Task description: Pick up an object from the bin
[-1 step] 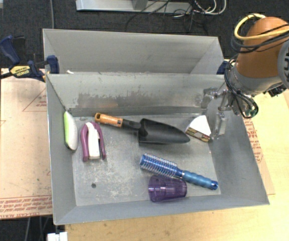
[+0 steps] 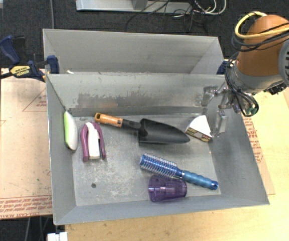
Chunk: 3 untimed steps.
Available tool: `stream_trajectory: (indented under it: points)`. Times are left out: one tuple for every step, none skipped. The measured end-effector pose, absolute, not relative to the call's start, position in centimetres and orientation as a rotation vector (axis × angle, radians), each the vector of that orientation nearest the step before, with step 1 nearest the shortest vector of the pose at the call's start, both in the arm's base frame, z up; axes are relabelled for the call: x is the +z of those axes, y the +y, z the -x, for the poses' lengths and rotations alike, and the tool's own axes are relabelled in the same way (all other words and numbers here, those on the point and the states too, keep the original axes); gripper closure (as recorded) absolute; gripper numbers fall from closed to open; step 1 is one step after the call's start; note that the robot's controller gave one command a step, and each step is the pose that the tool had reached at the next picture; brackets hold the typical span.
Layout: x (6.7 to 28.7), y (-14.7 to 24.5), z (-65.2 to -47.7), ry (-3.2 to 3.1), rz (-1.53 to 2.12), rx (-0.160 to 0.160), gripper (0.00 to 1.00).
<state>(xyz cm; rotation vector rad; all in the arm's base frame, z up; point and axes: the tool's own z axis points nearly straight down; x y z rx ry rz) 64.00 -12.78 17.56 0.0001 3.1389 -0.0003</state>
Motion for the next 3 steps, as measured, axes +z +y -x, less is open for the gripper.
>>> stream_trajectory:
  points:
    - [6.8,-2.0,-63.5,3.144,0.157,0.008,0.0]
    - [12.9,-8.1,-62.7,3.129,-0.165,-0.001,0.0]
    - [6.6,-1.6,-63.4,3.146,0.159,0.014,0.0]
